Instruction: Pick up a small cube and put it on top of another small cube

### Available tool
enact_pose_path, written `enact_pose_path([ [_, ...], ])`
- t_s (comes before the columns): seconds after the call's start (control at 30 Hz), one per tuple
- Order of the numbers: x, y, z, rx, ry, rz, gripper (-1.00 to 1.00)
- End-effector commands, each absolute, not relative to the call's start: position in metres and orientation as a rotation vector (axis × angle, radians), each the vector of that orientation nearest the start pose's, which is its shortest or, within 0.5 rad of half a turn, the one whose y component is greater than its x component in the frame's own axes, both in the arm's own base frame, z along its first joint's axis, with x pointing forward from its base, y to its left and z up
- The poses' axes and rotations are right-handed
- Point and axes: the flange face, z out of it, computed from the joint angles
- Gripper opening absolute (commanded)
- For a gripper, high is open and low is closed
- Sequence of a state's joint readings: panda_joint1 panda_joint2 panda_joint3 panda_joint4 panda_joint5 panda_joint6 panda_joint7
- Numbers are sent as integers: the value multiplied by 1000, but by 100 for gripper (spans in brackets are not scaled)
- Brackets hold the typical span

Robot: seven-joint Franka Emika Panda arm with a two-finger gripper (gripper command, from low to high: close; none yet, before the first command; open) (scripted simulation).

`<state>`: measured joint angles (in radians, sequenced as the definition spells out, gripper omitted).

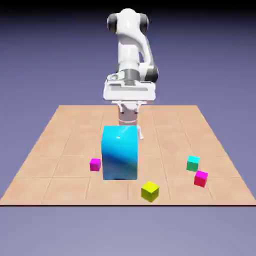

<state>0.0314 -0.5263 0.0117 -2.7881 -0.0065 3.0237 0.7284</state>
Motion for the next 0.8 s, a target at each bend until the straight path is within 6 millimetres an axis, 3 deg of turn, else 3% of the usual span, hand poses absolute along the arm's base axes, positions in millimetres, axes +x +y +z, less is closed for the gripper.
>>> enact_pose_path([
  [0.0, 405, 29, 442, -2576, 849, -970, 0],
  [0.2, 437, 102, 391, -2791, 549, -762, 0],
  [0.4, 448, 182, 329, -2945, 213, -534, 0],
  [0.57, 439, 250, 271, -3020, -83, -332, 0],
  [0.77, 405, 326, 196, -3045, -443, -79, 0],
])
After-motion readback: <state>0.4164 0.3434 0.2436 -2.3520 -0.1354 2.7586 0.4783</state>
